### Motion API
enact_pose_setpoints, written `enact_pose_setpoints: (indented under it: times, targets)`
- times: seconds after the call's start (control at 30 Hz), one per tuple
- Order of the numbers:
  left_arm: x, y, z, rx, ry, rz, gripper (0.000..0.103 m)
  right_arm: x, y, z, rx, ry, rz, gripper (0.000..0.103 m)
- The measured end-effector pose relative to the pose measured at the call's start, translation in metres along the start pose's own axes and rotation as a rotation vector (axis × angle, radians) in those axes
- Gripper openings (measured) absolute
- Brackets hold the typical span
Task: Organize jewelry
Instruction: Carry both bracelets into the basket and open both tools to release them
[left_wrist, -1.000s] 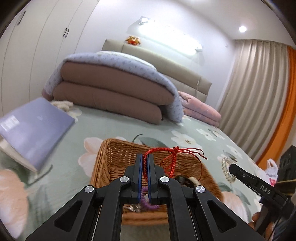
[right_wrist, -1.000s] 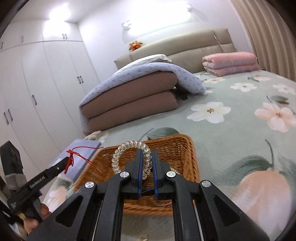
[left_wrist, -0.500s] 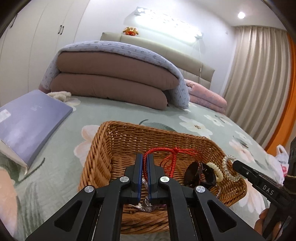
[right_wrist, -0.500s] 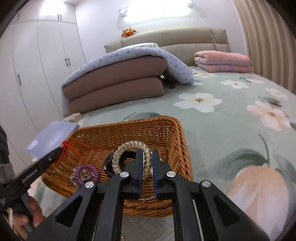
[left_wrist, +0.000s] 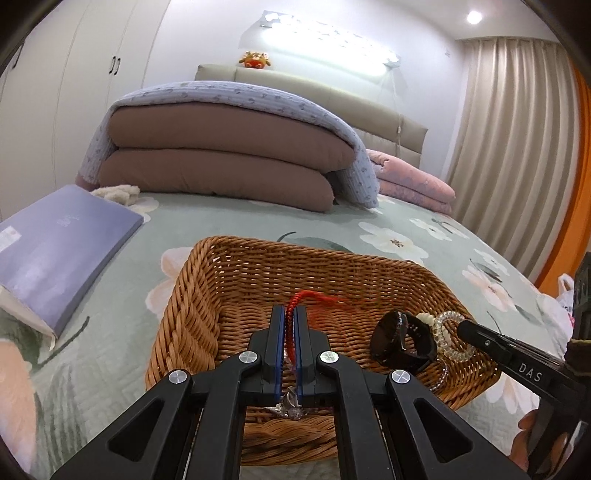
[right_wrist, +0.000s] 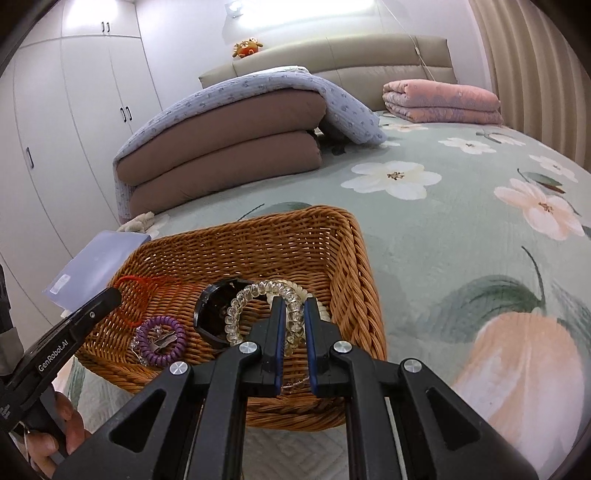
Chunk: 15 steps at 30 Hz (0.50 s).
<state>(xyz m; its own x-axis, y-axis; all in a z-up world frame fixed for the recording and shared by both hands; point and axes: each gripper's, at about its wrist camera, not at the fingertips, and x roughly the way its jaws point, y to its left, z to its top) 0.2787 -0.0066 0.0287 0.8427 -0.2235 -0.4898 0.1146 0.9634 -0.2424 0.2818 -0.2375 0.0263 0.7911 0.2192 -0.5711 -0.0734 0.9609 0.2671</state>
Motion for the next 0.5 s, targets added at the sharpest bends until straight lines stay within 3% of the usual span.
enact_pose_setpoints:
  times: [0.07,0.13,0.2,0.5]
  targets:
    - [0.000,0.004,0.000,-0.031,0.006,-0.017,0.012,-0.002,-0.002,0.001,0.012,-0.005,0.014,0.013]
    - [-0.003,0.008,0.001,-0.051,0.000,-0.036,0.038,-0.005,-0.004,0.002,0.022,-0.016,0.026,0.014]
    - [-0.008,0.010,0.001,-0.058,-0.026,-0.039,0.052,-0.007,-0.005,0.002,0.025,-0.025,0.023,0.028]
    - [-0.015,0.004,0.001,-0.027,-0.056,-0.047,0.052,-0.022,0.001,0.005,0.009,-0.088,0.043,0.031]
